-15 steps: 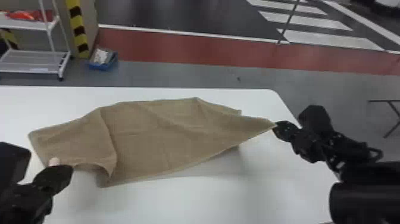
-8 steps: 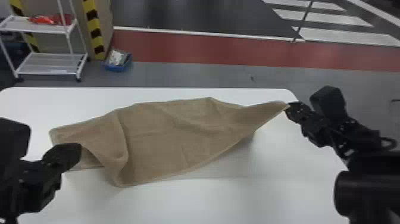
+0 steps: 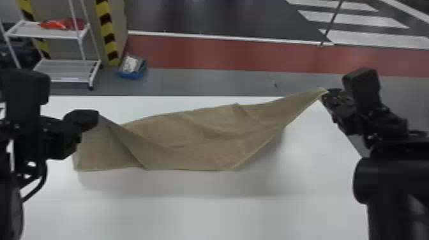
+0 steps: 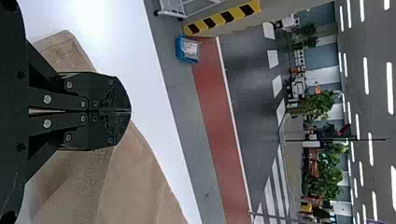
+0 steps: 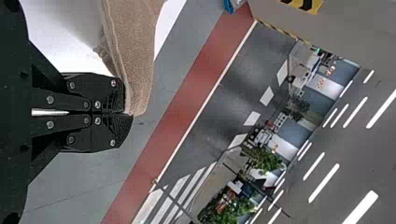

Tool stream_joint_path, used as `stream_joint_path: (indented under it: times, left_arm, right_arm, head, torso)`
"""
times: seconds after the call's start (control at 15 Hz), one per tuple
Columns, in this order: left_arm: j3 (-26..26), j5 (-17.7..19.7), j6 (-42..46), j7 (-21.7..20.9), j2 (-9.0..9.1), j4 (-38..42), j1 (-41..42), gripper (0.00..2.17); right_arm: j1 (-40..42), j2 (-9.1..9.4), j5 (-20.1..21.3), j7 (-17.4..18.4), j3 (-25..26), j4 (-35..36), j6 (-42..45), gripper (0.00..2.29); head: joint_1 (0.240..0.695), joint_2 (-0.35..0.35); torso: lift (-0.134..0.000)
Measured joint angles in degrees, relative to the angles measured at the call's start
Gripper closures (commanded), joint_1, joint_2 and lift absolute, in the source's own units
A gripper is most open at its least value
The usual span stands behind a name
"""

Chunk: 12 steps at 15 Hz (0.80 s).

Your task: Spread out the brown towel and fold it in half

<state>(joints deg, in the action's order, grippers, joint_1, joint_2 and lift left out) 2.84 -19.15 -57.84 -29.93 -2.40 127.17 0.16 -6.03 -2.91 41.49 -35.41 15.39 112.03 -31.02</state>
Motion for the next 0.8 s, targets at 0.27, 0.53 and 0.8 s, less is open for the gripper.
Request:
stream_joint_path:
  times: [0.27,0.53,0.8]
  left_arm:
    - [1.34,-0.01,0.83,-0.50,-0.65,-13.43,-12.70,2.07]
    - [4.38,0.31,2.08,-0.38,-0.80,-18.80,-18.02,2.07]
    - [7.90,1.61,2.15,-1.14,-0.80,-12.23,-12.37,2.07]
  right_arm:
    - [-7.56,-1.49,0.36,2.49,-0.88,-8.50,-0.96,1.18]
    - [-12.67,-3.71,-0.08,2.36,-1.47,-12.04,-2.02,1.18]
    - [-6.54,-6.76,-2.64,1.00,-0.71,-6.97,-3.64,1.18]
  head:
    - [0.584,-0.132]
    - [0.536,-0.112]
    - [0.561,-0.111]
  torso:
    - [-0.123]
    - [-0.123]
    - [-0.123]
